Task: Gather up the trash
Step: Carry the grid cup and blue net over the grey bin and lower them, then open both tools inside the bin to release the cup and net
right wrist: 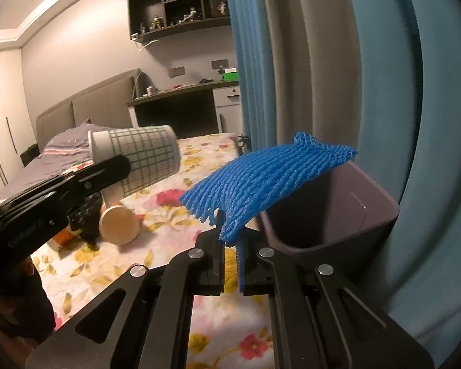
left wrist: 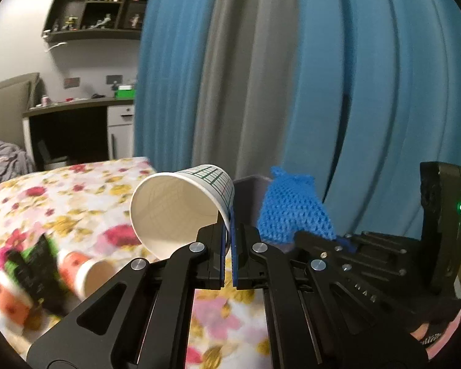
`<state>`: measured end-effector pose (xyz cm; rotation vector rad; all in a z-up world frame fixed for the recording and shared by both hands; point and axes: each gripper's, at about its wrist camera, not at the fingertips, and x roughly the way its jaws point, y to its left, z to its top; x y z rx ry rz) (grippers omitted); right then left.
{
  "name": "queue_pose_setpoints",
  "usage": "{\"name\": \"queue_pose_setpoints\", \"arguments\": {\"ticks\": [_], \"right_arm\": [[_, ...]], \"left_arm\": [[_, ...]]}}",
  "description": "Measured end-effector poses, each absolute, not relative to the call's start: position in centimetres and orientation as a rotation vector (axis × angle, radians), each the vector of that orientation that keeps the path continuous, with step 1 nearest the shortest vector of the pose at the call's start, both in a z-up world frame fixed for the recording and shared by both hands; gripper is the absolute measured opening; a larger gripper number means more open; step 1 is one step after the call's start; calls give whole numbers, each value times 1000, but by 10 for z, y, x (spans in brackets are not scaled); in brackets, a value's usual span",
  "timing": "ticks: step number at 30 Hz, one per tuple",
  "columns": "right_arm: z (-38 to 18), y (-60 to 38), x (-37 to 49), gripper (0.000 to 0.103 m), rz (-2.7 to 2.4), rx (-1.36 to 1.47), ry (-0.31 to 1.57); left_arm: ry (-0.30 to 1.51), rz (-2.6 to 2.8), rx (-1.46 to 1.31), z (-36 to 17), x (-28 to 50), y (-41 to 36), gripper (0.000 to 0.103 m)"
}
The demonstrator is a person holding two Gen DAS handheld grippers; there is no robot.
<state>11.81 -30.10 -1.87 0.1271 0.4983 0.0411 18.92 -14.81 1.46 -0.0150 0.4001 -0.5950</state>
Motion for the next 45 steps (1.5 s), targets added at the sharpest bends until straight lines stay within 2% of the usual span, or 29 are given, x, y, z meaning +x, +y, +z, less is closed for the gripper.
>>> {"name": "queue_pose_setpoints", "arguments": {"ticks": [16,34,36,39,45], "right_arm": [[-48,-363,171,7,-38,195,591],[-71,-379,191,9,-66,221,656],[-72,-379,193,15,-70,217,663],[-74,-380,193,34,-78,208,670],[-76,-384,182,43,-110,191,661]], "left_arm": [[492,-707,-16,-15,262,-236,2],[590,-767,-35,-45,294,-268,2],[601,-772,-33,-48,295,-271,2],[616,-778,-35,-52,300,-274,2],[650,-793,-35,-59,306,-281,2]]}}
